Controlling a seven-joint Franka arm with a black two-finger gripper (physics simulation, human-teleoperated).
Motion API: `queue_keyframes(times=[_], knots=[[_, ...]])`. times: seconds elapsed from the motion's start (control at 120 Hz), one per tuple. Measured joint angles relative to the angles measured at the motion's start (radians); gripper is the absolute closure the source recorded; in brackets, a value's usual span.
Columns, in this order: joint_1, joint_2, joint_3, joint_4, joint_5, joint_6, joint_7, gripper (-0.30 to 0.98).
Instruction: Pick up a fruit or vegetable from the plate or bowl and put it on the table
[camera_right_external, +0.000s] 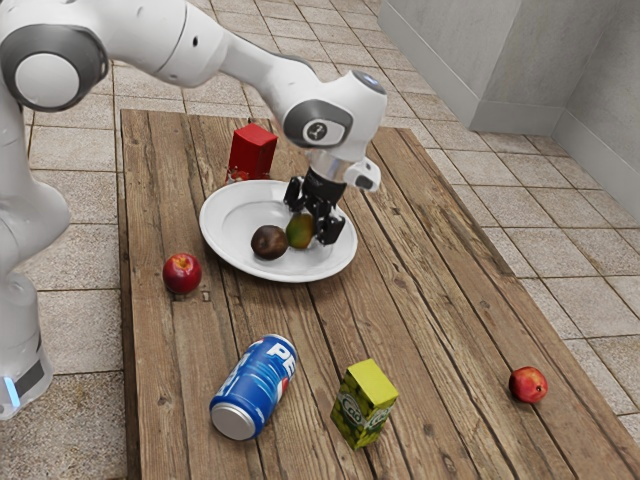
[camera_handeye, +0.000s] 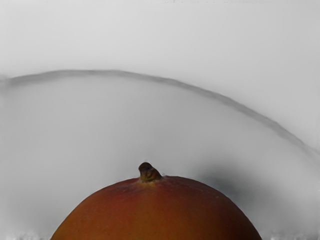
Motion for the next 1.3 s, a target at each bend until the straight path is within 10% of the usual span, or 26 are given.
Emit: queue_keyframes(times=[0.275,0.517,0.692,1.15,1.3], knots=[[0.161,0.091,-0.177,0.4,0.074,-0.238,0.002,0.32],[0.584,0.195,-0.879,0.551,0.171,-0.358,0.021,0.33],[0.71,0.292,-1.092,0.581,0.256,-0.308,0.051,0.33],[0.722,0.335,-1.111,0.588,0.296,-0.201,0.142,0.03],[0.654,0.216,-0.777,0.576,0.236,-0.197,0.187,0.01]])
